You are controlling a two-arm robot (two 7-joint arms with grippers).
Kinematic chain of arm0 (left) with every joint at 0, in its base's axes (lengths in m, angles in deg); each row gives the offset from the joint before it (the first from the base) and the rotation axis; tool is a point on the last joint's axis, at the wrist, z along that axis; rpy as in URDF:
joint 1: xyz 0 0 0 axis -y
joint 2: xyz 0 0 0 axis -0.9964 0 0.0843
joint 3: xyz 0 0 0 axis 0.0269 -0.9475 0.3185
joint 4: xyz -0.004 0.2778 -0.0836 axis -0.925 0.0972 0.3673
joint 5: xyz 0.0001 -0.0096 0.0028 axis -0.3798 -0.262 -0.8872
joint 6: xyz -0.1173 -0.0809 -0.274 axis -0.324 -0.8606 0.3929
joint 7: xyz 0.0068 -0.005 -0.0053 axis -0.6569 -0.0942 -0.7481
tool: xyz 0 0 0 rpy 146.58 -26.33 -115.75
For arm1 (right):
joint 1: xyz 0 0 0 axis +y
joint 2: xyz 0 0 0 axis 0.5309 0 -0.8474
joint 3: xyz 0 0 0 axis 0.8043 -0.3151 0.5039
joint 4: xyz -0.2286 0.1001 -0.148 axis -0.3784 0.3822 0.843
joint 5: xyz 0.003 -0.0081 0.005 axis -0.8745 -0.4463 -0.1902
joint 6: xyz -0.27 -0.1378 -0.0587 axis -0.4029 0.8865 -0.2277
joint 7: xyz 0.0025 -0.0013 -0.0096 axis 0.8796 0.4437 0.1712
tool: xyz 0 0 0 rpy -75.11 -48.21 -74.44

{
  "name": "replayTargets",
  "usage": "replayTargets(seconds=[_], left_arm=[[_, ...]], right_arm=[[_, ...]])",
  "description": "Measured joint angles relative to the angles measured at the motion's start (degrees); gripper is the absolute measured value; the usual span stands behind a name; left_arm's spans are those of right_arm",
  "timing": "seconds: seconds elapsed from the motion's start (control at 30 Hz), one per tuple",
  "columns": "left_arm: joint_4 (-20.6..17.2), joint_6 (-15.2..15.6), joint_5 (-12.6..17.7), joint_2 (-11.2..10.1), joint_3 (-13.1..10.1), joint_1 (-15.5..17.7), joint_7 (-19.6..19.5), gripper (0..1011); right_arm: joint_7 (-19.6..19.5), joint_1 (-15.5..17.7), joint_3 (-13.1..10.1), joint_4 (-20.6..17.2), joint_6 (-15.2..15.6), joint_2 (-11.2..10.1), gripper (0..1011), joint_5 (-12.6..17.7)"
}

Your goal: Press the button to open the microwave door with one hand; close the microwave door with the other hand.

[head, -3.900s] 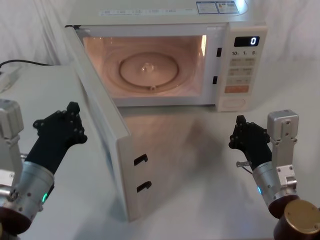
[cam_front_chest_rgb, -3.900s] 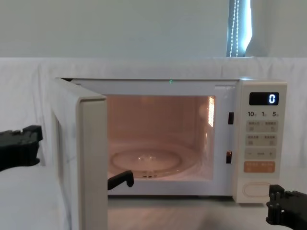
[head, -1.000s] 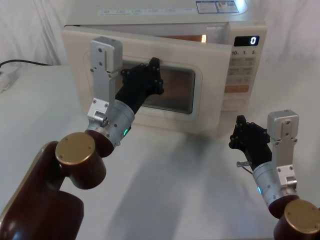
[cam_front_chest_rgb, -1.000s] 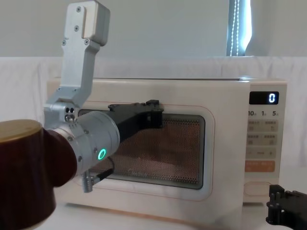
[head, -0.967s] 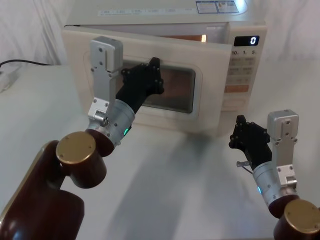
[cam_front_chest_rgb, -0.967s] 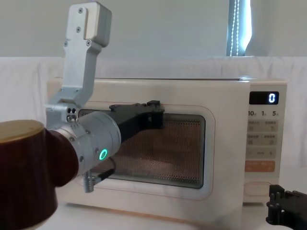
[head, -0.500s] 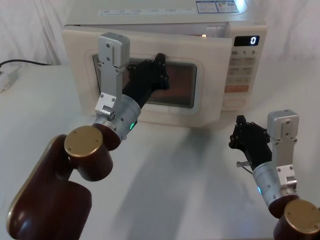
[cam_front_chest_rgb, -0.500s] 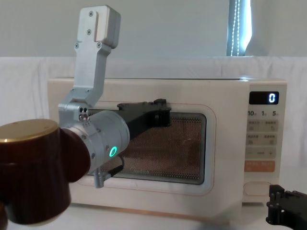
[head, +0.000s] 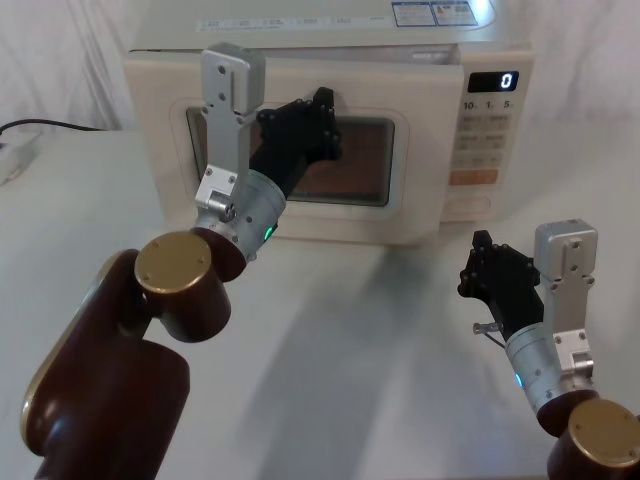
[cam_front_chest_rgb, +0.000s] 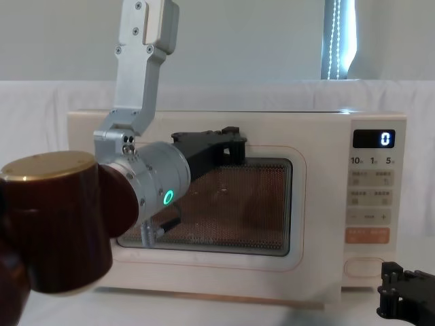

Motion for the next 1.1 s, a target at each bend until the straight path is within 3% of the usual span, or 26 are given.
replayTargets(seconds=[1.1], left_arm=[[4.71, -0.29, 1.79, 1.33, 0.91, 3.67, 1.43, 0]], right_arm=[[0.0, 0.0, 0.0, 0.0, 0.0, 0.0, 0, 0.0]])
